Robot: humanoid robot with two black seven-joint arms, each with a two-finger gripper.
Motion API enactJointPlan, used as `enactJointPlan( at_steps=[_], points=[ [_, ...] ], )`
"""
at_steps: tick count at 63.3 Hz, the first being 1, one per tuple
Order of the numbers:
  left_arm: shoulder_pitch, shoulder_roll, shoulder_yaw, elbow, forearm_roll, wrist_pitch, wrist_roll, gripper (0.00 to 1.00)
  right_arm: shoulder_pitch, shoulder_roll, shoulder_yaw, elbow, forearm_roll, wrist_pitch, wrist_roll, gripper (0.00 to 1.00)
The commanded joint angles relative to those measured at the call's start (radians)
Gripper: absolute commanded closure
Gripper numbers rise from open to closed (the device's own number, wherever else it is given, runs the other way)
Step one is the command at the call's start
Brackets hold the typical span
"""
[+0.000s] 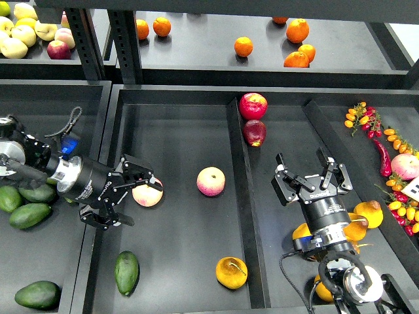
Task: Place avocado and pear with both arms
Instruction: 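Move the left gripper over the green avocado in the middle bin, then lower the left gripper and close it around the green avocado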
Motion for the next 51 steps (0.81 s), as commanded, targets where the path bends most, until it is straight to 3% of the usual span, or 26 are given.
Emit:
enactJointPlan(
  at_steps=[1,21,51],
  points=[
    [-0.065,-0.064,0.085,0.009,0.004,0.012,0.000,0.00,-0.001,0.000,0.001,0.000,0.000,0.001,0.000,0.00],
    [-0.068,-0.191,0.209,0.010,0.024,0.133,0.000,0.00,0.003,0.000,0.003,0.002,0.037,0.008,0.000,0.00],
    [-0.064,-0.245,0.332,0.033,0.025,0.189,0.000,0.00,0.010,0.000,0.010,0.009,0.046,0.011,0.001,0.00]
  ],
)
